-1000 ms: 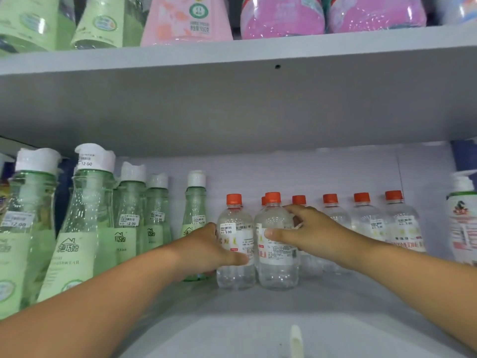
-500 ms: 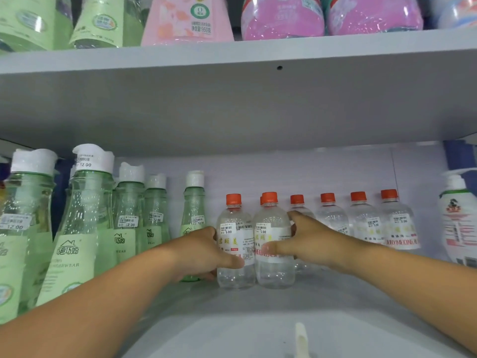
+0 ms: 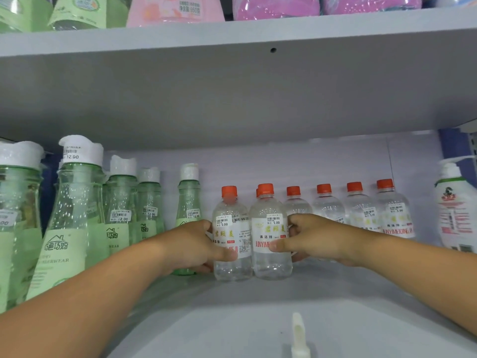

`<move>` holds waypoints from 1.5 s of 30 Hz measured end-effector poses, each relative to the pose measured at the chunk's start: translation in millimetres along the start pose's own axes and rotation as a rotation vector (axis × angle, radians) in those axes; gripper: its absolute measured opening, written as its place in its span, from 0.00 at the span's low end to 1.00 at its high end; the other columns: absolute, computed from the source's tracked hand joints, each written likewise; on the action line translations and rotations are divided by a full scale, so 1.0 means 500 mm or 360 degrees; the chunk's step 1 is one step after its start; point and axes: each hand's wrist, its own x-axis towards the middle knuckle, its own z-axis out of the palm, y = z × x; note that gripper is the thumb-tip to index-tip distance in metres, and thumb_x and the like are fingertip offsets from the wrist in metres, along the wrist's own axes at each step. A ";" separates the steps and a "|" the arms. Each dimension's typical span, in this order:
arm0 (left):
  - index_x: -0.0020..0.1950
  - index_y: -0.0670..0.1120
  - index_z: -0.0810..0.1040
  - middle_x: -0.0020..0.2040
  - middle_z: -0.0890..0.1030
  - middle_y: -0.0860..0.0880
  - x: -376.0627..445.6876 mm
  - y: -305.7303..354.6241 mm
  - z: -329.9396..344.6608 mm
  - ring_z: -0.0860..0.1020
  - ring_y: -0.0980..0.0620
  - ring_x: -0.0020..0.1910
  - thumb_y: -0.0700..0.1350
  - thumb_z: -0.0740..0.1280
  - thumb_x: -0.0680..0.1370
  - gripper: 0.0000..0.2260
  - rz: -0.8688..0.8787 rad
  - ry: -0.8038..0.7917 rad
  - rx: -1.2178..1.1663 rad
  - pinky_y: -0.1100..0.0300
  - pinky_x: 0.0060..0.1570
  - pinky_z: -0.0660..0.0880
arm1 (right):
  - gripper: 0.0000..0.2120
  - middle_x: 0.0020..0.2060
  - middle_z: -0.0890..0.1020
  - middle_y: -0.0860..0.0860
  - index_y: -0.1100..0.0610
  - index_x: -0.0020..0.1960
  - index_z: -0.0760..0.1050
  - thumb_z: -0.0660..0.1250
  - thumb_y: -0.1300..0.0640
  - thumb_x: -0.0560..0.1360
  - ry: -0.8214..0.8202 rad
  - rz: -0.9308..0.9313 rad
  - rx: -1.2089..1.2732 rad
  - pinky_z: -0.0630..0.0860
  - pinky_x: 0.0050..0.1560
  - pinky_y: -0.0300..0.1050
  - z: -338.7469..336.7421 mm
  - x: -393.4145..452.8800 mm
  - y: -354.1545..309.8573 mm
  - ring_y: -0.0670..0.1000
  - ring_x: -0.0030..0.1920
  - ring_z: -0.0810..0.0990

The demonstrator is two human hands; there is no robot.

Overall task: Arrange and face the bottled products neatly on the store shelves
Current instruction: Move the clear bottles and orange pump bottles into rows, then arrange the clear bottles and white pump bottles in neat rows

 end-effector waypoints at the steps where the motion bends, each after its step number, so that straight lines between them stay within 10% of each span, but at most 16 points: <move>1: 0.61 0.49 0.76 0.52 0.87 0.50 0.000 0.000 0.000 0.87 0.51 0.47 0.44 0.80 0.71 0.22 0.0001 -0.0006 -0.0005 0.53 0.52 0.83 | 0.19 0.54 0.86 0.49 0.54 0.62 0.78 0.77 0.55 0.73 -0.0012 -0.0004 0.0017 0.83 0.57 0.50 -0.001 0.001 0.002 0.48 0.52 0.86; 22: 0.63 0.52 0.74 0.50 0.87 0.49 -0.003 -0.005 -0.019 0.87 0.48 0.47 0.53 0.80 0.69 0.26 -0.0067 -0.0039 0.0179 0.50 0.51 0.84 | 0.27 0.58 0.81 0.45 0.49 0.68 0.73 0.74 0.40 0.73 -0.0100 0.0064 -0.0636 0.82 0.56 0.48 -0.002 -0.031 -0.037 0.47 0.53 0.82; 25: 0.65 0.50 0.72 0.50 0.86 0.46 -0.015 0.005 -0.016 0.86 0.46 0.46 0.59 0.79 0.67 0.31 -0.0130 0.0147 0.0222 0.50 0.49 0.84 | 0.39 0.72 0.73 0.47 0.50 0.78 0.62 0.68 0.33 0.74 0.0190 0.0107 -0.1088 0.74 0.66 0.47 -0.054 -0.078 -0.063 0.51 0.65 0.77; 28: 0.64 0.53 0.72 0.50 0.84 0.47 -0.038 0.041 -0.009 0.85 0.45 0.44 0.73 0.73 0.58 0.40 -0.0063 0.0482 0.0351 0.47 0.51 0.83 | 0.27 0.67 0.76 0.48 0.50 0.73 0.69 0.68 0.40 0.77 0.0748 -0.0058 -0.1008 0.77 0.61 0.48 -0.157 -0.184 -0.057 0.51 0.59 0.79; 33: 0.48 0.54 0.81 0.46 0.84 0.52 -0.099 0.168 0.043 0.83 0.46 0.48 0.59 0.73 0.74 0.11 0.0339 0.0719 0.0146 0.49 0.56 0.80 | 0.18 0.59 0.77 0.55 0.56 0.64 0.76 0.69 0.49 0.77 0.1926 -0.0221 -0.0745 0.71 0.54 0.45 -0.362 -0.410 0.040 0.54 0.55 0.78; 37: 0.47 0.53 0.83 0.45 0.86 0.50 -0.120 0.258 0.145 0.84 0.47 0.47 0.57 0.73 0.74 0.09 0.0472 0.0489 -0.0077 0.52 0.51 0.82 | 0.44 0.70 0.74 0.58 0.56 0.76 0.65 0.74 0.34 0.69 0.1388 0.0642 -0.0435 0.74 0.62 0.56 -0.441 -0.420 0.127 0.61 0.65 0.76; 45: 0.66 0.47 0.76 0.58 0.80 0.49 -0.130 0.340 0.327 0.83 0.50 0.52 0.59 0.71 0.76 0.24 0.0270 -0.0043 -0.0196 0.55 0.54 0.82 | 0.14 0.54 0.84 0.51 0.49 0.52 0.76 0.78 0.50 0.72 0.0850 0.0507 -0.0519 0.84 0.50 0.55 -0.384 -0.382 0.105 0.54 0.50 0.84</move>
